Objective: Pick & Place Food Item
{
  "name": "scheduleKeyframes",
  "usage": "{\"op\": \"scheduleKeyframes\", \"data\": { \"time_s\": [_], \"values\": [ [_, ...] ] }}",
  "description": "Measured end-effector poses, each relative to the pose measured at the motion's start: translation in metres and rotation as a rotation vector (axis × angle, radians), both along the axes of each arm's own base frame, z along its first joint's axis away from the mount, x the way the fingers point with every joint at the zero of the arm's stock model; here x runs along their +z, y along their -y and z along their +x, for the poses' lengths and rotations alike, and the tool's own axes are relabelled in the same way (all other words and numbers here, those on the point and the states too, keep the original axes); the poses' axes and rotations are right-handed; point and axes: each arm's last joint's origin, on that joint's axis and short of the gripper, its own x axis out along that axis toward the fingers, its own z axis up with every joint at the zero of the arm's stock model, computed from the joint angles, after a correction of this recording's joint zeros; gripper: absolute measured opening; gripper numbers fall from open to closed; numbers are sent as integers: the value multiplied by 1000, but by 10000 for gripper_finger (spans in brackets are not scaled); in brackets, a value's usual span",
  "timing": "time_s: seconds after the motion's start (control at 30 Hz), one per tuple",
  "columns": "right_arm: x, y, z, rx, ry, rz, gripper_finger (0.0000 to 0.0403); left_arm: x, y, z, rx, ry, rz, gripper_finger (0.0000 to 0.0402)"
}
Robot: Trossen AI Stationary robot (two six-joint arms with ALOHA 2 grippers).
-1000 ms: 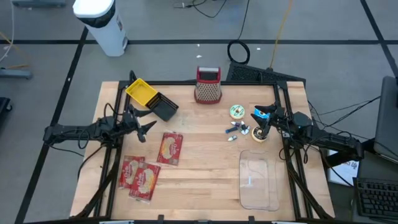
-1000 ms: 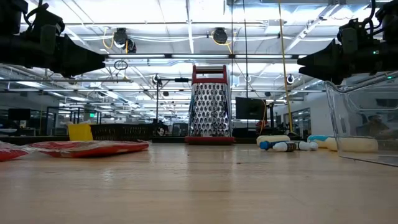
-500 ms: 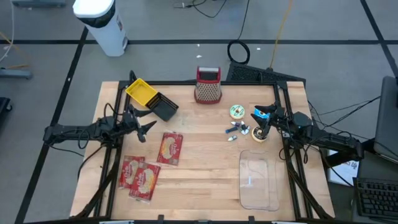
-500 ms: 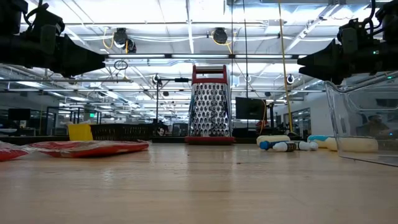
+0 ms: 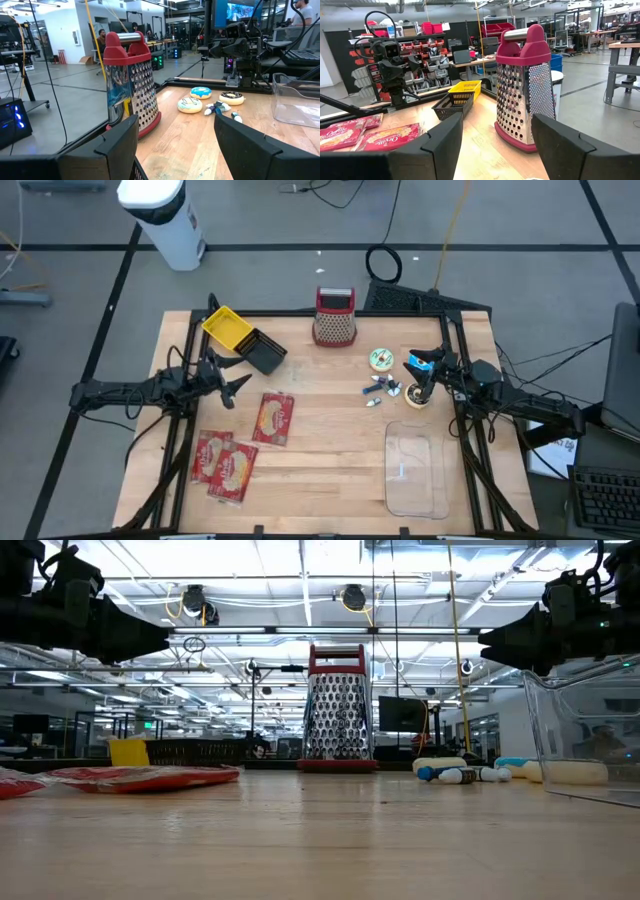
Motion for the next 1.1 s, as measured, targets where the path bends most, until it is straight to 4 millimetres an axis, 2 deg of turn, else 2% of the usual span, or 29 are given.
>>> {"op": "scheduleKeyframes", "data": {
  "time_s": [0.43, 0.67, 0.87, 1.03, 1.1],
  "values": [
    [1, 0, 0, 1, 14, 5, 224, 0, 0, 0, 0, 0, 0, 257],
    [5, 0, 0, 28, 183, 277, 224, 0, 0, 0, 0, 0, 0, 257],
    [8, 0, -1, 40, 258, 342, 224, 0, 0, 0, 0, 0, 0, 257],
    [10, 0, -1, 64, 343, 487, 224, 0, 0, 0, 0, 0, 0, 257],
    [10, 0, -1, 62, 341, 481, 224, 0, 0, 0, 0, 0, 0, 257]
  ]
}}
